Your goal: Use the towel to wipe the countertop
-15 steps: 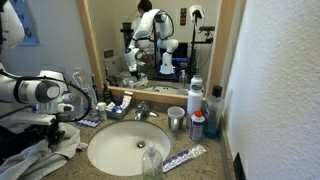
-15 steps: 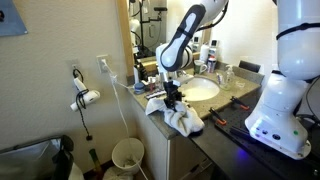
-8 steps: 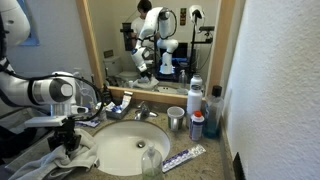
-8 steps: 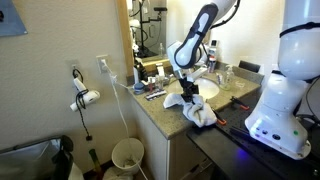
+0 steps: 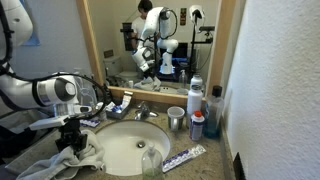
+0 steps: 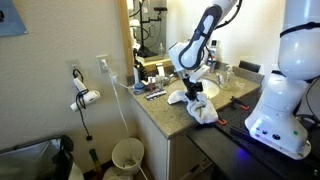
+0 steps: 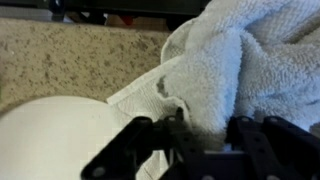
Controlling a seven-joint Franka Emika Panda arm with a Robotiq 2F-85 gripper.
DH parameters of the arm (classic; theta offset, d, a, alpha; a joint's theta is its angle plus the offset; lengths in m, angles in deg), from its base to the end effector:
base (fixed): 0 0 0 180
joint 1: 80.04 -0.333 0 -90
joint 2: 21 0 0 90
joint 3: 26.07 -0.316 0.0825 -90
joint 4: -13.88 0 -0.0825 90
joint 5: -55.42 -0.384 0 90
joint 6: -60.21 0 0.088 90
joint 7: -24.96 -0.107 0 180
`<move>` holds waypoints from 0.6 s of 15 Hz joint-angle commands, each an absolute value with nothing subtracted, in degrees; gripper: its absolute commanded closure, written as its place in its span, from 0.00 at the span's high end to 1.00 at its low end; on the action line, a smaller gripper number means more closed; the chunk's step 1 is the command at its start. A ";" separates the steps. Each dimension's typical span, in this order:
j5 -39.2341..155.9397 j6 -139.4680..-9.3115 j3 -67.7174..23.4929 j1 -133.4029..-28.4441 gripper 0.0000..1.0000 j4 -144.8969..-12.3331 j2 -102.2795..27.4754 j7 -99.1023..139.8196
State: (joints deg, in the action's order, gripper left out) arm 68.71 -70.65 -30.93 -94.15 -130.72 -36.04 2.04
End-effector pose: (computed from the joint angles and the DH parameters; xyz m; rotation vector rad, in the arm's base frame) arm 0.3781 0.1273 0.1498 2.7916 0.1824 -0.6057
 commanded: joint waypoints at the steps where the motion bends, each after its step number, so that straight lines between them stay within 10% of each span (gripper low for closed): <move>1: 71.28 -66.30 -28.53 -93.40 0.06 -136.79 -30.29 -2.94; 9: 77.99 -70.94 -23.90 -87.54 0.06 -148.95 -21.21 -14.91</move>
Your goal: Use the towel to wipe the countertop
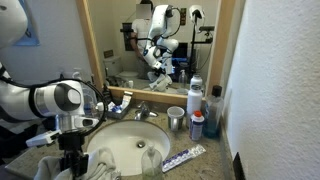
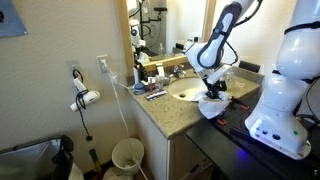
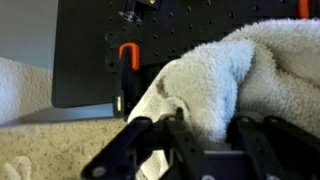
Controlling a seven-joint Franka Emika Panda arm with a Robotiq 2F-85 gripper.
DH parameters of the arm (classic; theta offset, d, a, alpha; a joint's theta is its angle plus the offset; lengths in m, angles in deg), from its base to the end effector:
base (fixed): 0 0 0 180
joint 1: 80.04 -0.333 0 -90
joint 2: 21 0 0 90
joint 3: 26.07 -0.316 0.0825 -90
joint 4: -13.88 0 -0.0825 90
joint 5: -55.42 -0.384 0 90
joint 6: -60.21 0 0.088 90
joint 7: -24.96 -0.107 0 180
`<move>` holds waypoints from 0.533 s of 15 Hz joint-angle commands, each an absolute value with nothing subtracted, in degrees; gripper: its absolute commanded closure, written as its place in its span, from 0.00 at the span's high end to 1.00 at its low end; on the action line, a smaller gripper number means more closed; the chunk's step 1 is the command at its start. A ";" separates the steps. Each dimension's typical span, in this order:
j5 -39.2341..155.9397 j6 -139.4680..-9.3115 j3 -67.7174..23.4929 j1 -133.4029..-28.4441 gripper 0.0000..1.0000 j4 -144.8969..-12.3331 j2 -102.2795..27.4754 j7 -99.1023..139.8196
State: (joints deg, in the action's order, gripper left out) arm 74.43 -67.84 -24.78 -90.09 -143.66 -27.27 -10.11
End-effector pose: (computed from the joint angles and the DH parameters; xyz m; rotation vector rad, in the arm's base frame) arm 0.3112 0.0377 0.1546 2.6415 -0.2256 -0.6879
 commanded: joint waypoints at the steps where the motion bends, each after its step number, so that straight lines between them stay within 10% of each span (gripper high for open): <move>1: 79.60 -70.53 -23.74 -86.76 0.06 -144.86 -24.14 -16.79; 8: 87.09 -64.28 -24.38 -83.29 0.06 -144.89 -21.50 -27.33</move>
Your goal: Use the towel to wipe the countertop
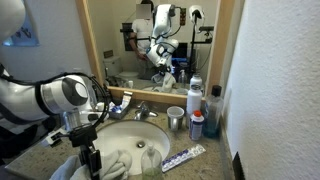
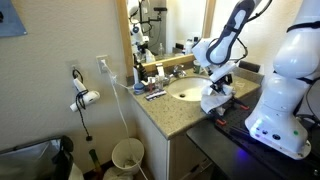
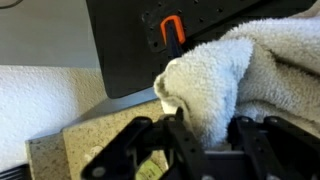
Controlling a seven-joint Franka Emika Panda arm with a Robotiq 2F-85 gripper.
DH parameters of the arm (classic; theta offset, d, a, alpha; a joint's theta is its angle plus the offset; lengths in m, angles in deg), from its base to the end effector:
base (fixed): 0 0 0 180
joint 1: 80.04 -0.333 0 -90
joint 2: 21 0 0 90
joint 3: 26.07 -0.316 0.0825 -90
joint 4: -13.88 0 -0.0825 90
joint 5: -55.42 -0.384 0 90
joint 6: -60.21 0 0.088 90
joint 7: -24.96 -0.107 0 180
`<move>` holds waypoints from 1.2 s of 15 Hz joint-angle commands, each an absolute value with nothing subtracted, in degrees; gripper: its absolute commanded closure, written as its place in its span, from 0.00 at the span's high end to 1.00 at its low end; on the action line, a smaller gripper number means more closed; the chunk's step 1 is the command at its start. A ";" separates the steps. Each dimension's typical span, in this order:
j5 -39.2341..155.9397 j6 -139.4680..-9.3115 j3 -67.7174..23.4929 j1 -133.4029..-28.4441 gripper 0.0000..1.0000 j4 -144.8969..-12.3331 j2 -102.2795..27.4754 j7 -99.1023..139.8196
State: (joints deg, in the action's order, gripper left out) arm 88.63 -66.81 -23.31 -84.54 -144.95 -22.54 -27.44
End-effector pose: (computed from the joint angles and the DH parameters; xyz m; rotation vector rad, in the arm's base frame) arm 0.3178 -0.0083 0.1768 2.4930 -0.4961 -0.4505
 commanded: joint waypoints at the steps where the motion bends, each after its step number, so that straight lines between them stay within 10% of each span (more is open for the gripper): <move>1: 85.90 -65.57 -24.68 -83.26 0.06 -145.78 -21.63 -26.26; 11: 70.70 -86.63 -29.99 -86.85 0.06 -144.94 -29.19 -14.76; 18: 78.39 -69.53 -28.46 -87.48 0.06 -145.22 -25.28 -19.08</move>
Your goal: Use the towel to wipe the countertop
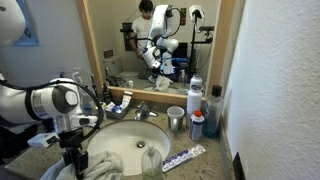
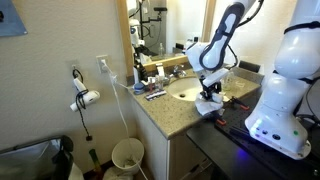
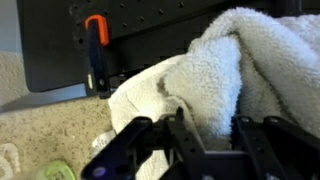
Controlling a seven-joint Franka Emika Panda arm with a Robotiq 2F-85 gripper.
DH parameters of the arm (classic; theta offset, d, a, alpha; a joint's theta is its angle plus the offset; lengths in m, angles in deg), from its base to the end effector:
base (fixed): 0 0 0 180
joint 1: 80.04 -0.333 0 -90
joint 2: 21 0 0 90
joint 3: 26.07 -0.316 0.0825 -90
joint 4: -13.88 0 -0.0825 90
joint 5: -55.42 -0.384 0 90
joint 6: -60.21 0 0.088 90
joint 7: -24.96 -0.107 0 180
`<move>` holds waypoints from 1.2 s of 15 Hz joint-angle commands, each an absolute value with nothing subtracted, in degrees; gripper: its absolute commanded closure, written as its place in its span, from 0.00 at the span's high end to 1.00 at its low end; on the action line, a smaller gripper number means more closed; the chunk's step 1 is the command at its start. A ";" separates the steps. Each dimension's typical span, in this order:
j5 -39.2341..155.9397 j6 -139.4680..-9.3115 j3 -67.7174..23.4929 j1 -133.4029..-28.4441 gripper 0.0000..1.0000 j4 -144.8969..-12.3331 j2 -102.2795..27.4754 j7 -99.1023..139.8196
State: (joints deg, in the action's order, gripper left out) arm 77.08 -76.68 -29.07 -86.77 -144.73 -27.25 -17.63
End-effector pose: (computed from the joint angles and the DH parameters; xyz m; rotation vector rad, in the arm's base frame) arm 0.3202 0.0525 0.1534 2.7097 -0.3150 -0.4891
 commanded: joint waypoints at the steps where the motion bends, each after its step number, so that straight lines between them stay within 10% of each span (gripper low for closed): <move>1: 78.36 -67.13 -28.60 -87.30 0.06 -145.25 -25.13 -19.22; 18: 61.83 -91.21 -38.59 -93.86 0.06 -134.80 -28.01 -7.52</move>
